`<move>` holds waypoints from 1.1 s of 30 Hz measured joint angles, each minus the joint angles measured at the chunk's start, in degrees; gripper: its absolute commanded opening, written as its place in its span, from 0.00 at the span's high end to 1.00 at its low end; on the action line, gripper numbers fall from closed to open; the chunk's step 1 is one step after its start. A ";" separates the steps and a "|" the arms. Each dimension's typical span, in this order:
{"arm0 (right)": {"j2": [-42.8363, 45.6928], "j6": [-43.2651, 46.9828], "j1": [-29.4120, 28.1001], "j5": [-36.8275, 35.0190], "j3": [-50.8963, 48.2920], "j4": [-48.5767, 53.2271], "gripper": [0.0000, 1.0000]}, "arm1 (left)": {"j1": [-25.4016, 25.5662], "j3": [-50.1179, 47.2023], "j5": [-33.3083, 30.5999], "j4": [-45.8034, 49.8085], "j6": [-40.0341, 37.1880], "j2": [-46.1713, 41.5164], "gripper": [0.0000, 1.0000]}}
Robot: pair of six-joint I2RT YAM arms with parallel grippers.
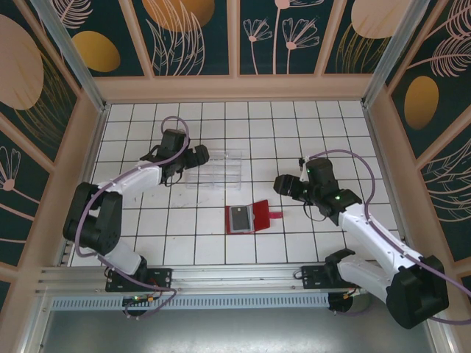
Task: Take the credit cards out of the card holder
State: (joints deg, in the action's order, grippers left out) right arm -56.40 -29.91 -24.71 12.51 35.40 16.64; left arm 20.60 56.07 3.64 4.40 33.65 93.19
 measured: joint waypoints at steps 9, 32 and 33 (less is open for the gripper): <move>0.79 -0.02 0.00 0.90 0.04 0.42 0.31 | -0.09 0.07 13.14 -8.17 2.23 1.38 0.15; -29.05 -1.14 0.79 16.87 9.77 -18.71 0.31 | 0.02 -5.35 14.12 -11.39 2.16 -0.61 0.12; -30.67 -1.14 0.79 17.57 10.84 -19.71 0.31 | 0.02 -5.53 14.78 -11.72 2.16 0.09 0.12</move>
State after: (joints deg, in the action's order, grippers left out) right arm -87.07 -31.05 -23.92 30.09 46.24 -3.07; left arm 20.62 50.54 18.41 -7.31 35.81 93.27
